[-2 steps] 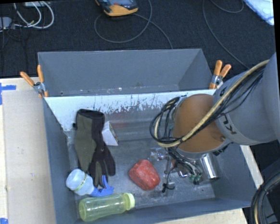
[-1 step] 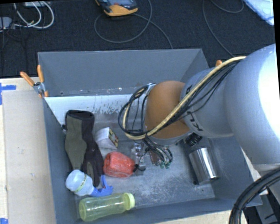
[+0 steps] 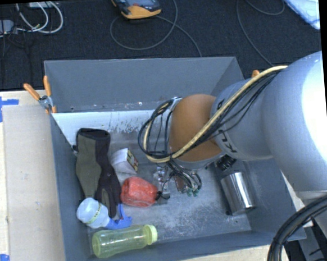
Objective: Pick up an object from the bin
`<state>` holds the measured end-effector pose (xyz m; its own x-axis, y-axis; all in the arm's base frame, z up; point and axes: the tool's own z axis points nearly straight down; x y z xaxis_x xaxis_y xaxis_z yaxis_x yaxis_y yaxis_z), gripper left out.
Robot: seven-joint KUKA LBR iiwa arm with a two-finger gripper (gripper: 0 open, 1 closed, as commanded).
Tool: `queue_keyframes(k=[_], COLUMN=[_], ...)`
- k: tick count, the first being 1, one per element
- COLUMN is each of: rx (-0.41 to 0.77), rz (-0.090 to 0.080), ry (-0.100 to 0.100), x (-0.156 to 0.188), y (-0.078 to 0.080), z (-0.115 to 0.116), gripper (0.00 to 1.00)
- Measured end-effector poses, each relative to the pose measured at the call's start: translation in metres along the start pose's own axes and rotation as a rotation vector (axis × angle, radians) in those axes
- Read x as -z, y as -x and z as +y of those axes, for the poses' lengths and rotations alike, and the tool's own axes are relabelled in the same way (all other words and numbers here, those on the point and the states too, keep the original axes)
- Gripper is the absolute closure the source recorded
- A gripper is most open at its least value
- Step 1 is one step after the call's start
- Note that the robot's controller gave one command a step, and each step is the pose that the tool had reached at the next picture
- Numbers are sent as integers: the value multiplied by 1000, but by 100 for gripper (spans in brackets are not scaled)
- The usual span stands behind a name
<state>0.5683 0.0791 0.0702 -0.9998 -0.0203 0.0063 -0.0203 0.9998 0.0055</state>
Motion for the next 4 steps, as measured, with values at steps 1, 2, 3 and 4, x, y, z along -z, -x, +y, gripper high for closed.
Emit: queue_keyframes(k=[1,2,3,4], rx=[-21,-39,-38,-27], rz=[6,0,0,-7], ry=[0,0,0,1], x=[44,115,115,72], y=[2,7,7,2], z=[5,15,15,20], gripper=[100,0,0,0])
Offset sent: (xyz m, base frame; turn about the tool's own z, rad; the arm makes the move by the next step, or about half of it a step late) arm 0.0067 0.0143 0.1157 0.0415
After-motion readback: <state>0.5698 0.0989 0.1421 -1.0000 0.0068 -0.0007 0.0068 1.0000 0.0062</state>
